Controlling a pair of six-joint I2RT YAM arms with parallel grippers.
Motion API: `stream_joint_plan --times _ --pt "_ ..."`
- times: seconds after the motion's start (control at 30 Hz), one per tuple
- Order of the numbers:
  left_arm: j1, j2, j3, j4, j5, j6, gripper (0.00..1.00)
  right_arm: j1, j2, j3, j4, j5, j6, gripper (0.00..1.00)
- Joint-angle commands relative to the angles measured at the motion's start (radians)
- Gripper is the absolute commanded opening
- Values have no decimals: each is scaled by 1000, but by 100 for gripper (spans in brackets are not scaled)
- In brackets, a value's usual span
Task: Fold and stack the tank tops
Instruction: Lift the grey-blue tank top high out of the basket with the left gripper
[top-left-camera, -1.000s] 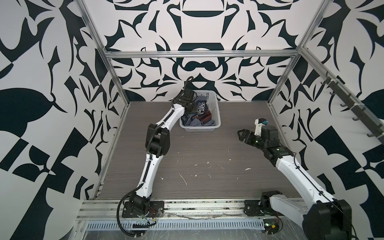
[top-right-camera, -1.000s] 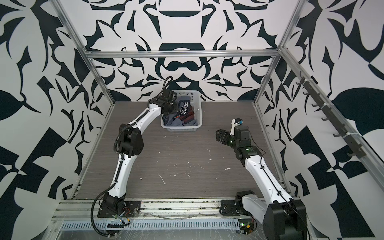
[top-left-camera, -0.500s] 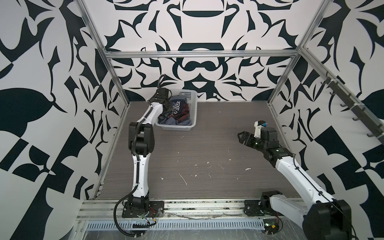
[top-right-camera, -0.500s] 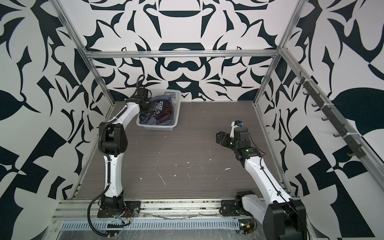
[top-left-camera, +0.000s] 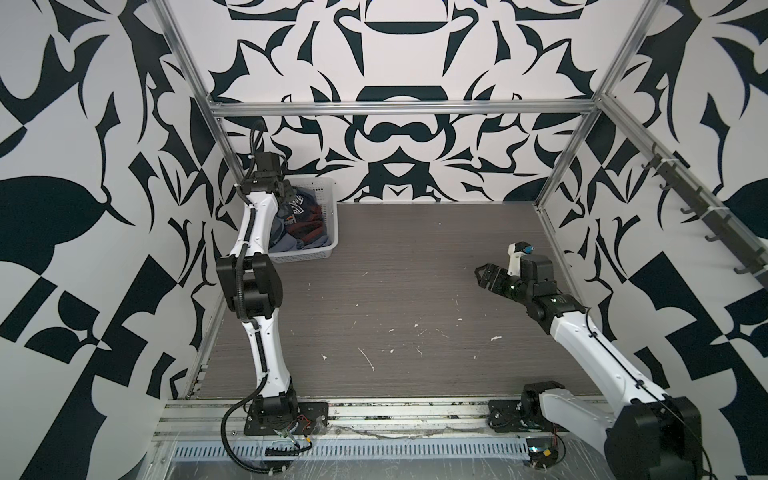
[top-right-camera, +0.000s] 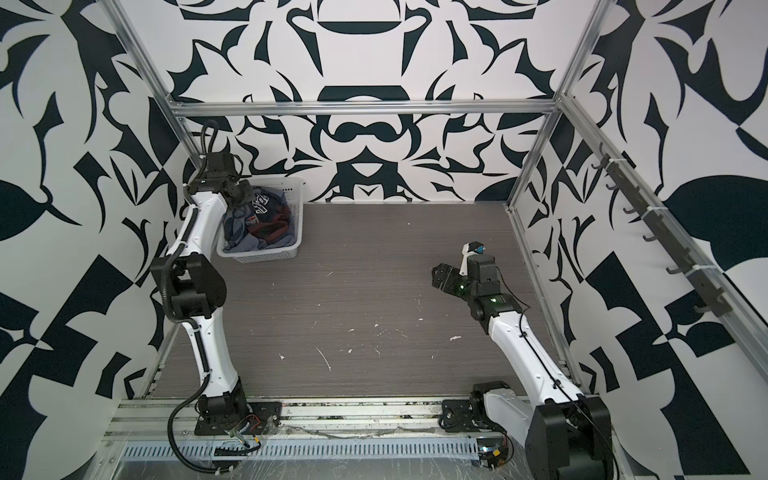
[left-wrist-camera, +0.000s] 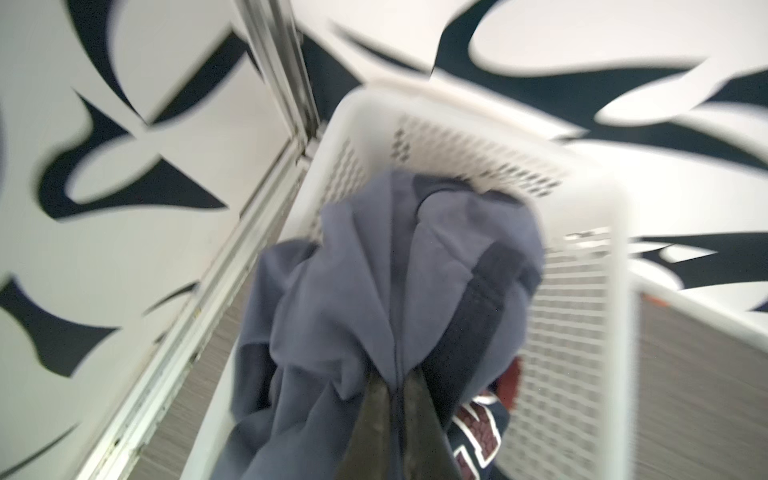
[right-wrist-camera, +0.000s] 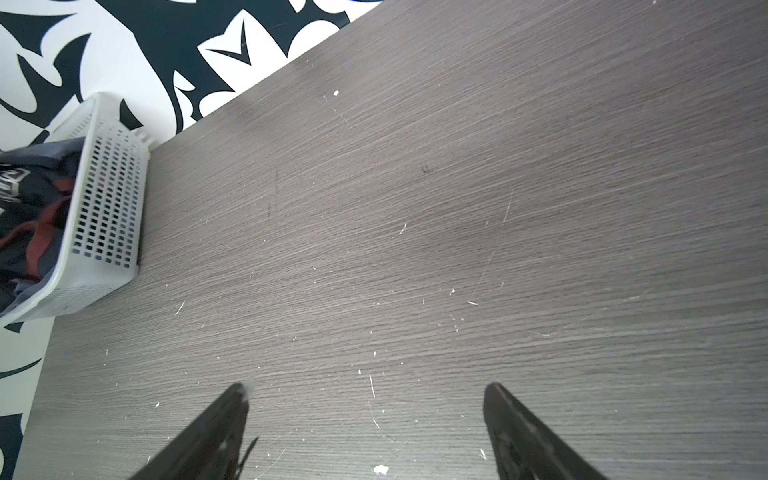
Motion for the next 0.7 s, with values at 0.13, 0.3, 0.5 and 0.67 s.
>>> stream_joint_plan --times 0.13,0.3,0.5,0.67 --pt "11 -49 98 -63 119 -15 4 4 17 35 -17 13 -20 90" --pt "13 -66 3 -30 123 -22 9 3 2 42 -36 30 -36 90" --pt "20 10 -11 -148 239 -41 41 3 -10 16 -29 28 -22 90" --pt "34 -10 -8 -215 205 -41 67 3 -14 23 -48 30 -37 90"
